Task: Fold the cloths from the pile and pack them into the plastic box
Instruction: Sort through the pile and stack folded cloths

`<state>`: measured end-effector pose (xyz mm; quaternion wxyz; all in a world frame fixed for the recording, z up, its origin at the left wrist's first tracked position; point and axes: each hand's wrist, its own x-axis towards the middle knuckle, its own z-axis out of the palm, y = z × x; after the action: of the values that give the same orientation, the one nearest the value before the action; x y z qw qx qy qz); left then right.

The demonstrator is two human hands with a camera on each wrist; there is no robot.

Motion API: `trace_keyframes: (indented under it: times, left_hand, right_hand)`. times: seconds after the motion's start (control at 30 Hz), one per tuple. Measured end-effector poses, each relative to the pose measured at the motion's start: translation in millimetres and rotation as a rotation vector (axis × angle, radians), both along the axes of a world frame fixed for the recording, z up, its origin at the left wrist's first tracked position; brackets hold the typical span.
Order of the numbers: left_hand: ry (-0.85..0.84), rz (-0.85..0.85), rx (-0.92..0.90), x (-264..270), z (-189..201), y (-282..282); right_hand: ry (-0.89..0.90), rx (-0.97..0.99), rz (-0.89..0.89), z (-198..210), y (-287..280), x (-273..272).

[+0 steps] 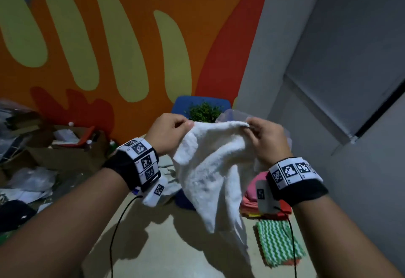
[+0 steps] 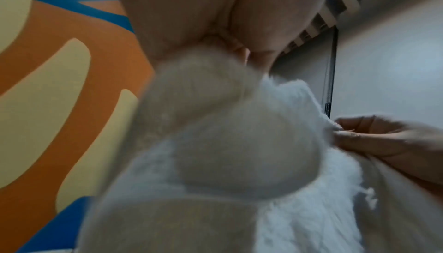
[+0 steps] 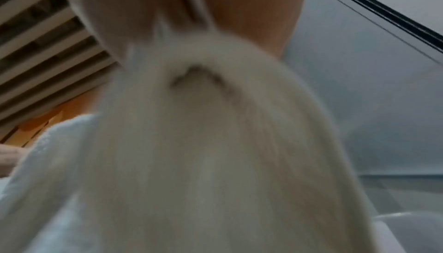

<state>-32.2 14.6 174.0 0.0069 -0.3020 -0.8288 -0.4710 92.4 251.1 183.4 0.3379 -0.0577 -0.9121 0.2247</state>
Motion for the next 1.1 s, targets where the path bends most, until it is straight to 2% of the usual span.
trace_keyframes:
  times: [0.07, 0.13, 0.2, 0.27, 0.33, 0.43, 0.53, 0.6, 0.67, 0.73, 0.8, 0.93, 1.0, 1.1]
  left_hand:
    - [0.016, -0.029, 0.033, -0.2, 14.3, 4.1]
    - [0.037, -0.184, -0.028, 1.8, 27.4, 1.7]
    - [0.108, -0.34, -0.307, 3.3, 34.7, -4.2]
    - [0.251, -0.356, -0.477, -4.5, 31.8, -9.1]
    - [0.274, -0.299, -0.41, -14.4, 26.3, -15.6]
    - [0.118, -0.196, -0.166, -19.2, 19.8, -18.6]
    - [0.132, -0.131, -0.041, -7.0, 17.9, -5.5]
    - [0.096, -0.118, -0.033, 3.3, 15.8, 10.6]
    - [0.031, -0.164, -0.024, 10.5, 12.1, 25.1]
    - [-0.034, -0.242, 0.016, 15.5, 10.3, 33.6]
    - [-0.059, -0.324, -0.018, 16.2, 11.1, 31.6]
    - [0.098, -0.37, -0.348, 5.6, 11.4, 13.8]
    - [0.109, -0.331, -0.368, 4.2, 12.5, 13.7]
    - [0.107, -0.291, -0.272, 10.1, 21.8, 26.4]
  right_hand:
    - [0.052, -0.042, -0.027, 10.2, 3.6, -0.3]
    - [0.079, -0.078, -0.074, 21.3, 9.0, 1.2]
    - [0.025, -0.087, -0.098, 27.2, 16.8, 4.6]
    - [0.038, -0.099, -0.146, 31.1, 24.3, 9.4]
    - [0.053, -0.107, -0.18, 33.0, 26.7, 15.4]
    - [0.026, -0.128, -0.283, 30.4, 25.4, 21.8]
    - [-0.23, -0.068, -0.299, 7.4, 13.6, 20.6]
    - [-0.317, -0.067, -0.122, -6.2, -9.4, 20.4]
    - [-0.33, -0.238, 0.081, -11.4, -41.9, 20.5]
    - [-0.311, -0.329, 0.142, -20.1, -66.2, 16.3]
    - [-0.25, -0.344, 0.083, -30.1, -71.2, 12.0]
    - [-0.185, -0.367, -0.076, -29.9, -49.3, 14.4]
    - [-0.21, -0.373, -0.019, -26.9, -51.9, 17.1]
    - [-0.357, -0.356, 0.168, -28.6, -79.4, 17.1]
